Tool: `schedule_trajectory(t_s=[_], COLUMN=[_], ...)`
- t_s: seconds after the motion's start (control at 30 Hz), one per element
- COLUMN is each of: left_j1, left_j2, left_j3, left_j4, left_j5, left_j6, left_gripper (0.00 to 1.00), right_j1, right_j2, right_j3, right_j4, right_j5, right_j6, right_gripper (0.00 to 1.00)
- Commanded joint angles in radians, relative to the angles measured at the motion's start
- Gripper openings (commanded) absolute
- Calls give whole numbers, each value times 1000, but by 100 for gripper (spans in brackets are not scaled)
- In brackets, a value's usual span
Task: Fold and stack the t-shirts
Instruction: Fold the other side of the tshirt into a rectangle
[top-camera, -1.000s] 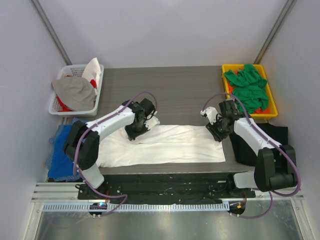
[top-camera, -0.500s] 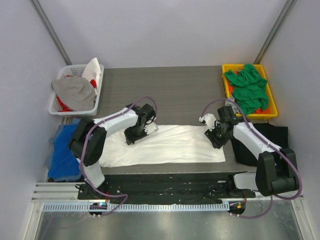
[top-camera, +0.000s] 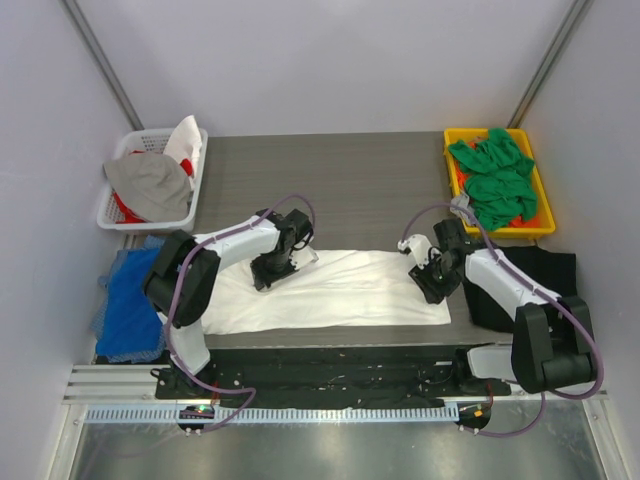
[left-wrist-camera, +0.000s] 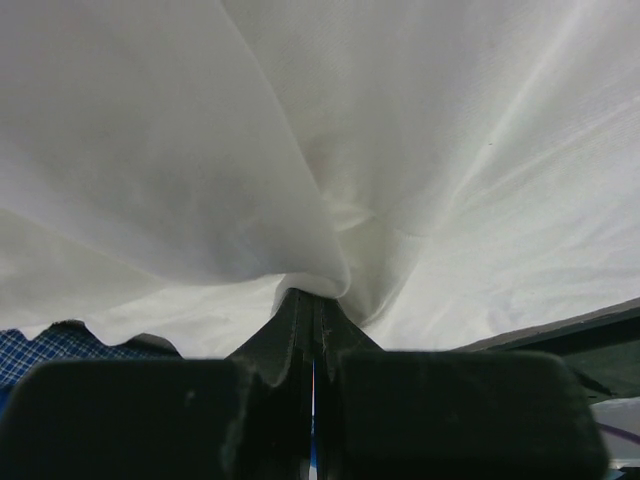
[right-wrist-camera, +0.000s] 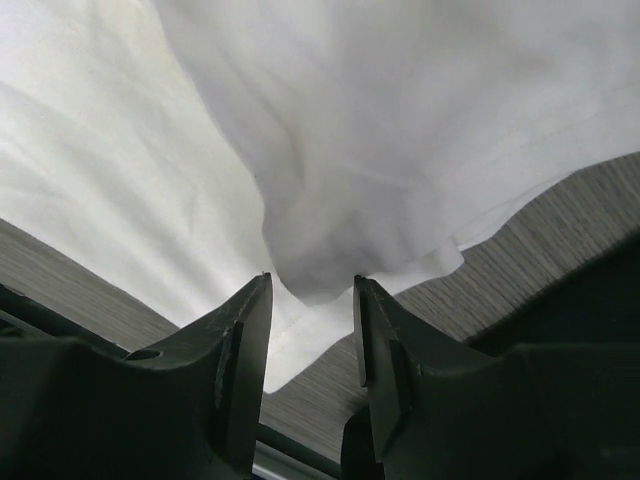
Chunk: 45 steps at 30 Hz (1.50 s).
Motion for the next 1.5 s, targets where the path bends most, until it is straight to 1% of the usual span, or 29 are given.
schedule_trajectory(t_s=[0.0,0.2,0.3,0.57,0.8,1.23,1.47], left_j1=[-7,-7,-7,-7,-7,-7,-7], left_j2=[-10,-8,-8,-7,-2,-4,-8], left_j3=[-2,-5,-5,3,3,-3,-8], left_j4=[16,18,19,22,26,29,33], left_j5=[-6,-6,-6,-11,-7,-20,-20], left_j6=[-4,-4,-5,0,-2,6,9], left_gripper=[0,0,0,0,0,0,0], right_j1=[7,8,11,27,60,174,179], right_j2=[-60,-72,-55,81,144,155,169], right_j3=[102,180,186,188,205,167,142], right_j4=[-33,-66,-41,81,111,128,135], right_j5=[-13,-15,-7,-29,-35,-1,7], right_j6=[22,33,34,66,80,118,111], right_gripper=[45,46,46,46,46,46,46])
